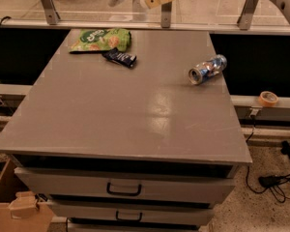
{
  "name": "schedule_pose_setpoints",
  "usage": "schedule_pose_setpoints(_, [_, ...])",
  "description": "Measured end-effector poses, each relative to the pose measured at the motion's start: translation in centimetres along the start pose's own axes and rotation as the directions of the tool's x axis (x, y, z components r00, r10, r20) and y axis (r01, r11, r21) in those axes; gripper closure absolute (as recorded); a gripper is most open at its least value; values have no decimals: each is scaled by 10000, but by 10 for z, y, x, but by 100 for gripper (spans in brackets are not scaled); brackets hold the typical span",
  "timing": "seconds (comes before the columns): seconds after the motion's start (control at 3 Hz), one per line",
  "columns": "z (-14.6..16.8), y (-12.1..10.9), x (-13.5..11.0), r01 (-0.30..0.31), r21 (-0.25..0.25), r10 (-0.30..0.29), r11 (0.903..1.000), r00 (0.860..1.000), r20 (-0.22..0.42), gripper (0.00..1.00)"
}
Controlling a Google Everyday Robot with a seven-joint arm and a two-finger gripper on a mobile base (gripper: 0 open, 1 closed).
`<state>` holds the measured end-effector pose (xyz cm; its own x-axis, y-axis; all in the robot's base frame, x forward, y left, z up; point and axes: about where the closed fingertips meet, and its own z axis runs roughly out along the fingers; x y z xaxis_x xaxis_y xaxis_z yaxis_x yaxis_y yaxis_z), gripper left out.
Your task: Move rxbar blueberry near green rice chip bag
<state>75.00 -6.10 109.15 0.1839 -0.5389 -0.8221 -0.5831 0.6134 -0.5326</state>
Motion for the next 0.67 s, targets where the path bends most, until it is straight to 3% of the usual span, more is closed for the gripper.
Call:
schedule_pose_setpoints(0.33, [-1,-6,1,-19,37,19,10000,9999,100,0])
schedule_pose_setpoints(0.67, [-21,-49,33,1011,377,-990,9942,9936,-547,0])
